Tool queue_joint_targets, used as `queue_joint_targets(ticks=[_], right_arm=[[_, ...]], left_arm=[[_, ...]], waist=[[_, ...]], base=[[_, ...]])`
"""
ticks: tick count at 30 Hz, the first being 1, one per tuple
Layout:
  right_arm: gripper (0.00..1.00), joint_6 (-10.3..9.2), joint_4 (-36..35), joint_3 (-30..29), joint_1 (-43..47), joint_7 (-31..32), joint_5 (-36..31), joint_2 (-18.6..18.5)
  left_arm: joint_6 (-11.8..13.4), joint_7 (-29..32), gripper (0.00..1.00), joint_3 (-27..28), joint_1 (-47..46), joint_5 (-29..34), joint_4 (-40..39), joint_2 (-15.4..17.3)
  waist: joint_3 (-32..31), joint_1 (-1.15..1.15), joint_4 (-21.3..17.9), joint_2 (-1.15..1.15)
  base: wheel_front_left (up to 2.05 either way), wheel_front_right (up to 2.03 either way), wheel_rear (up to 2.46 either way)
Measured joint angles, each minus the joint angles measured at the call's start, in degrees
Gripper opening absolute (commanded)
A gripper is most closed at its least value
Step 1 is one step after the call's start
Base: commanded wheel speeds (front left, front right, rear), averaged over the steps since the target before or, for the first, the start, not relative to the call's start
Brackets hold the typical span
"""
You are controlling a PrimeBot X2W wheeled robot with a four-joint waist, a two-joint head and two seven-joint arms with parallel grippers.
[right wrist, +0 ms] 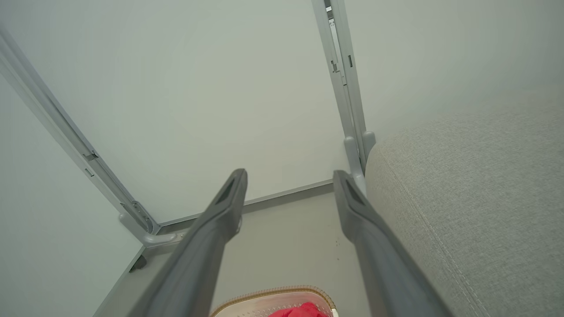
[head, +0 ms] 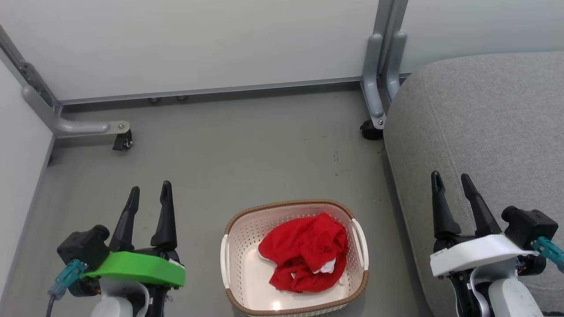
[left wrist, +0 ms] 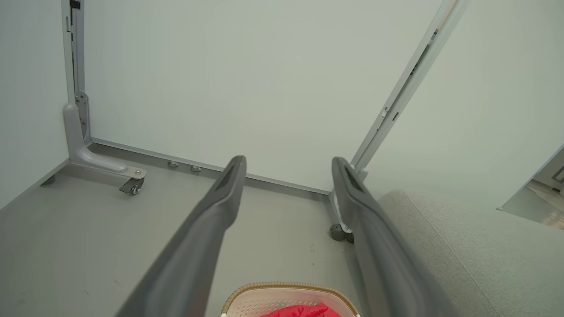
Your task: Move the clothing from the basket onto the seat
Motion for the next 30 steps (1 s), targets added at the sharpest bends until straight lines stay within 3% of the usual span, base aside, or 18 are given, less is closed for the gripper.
queue_joint_targets(ticks=[30], right_arm=[[1.0,0.01,1.5,1.4,0.3,-3.6,-11.2,-0.1]], left_arm=[[0.0,-3.8,1.0,-0.8,0.0,13.8,3.4,-0.3]], waist=[[0.9,0.0,0.3,0.0]], base=[[0.0,0.0,0.0]])
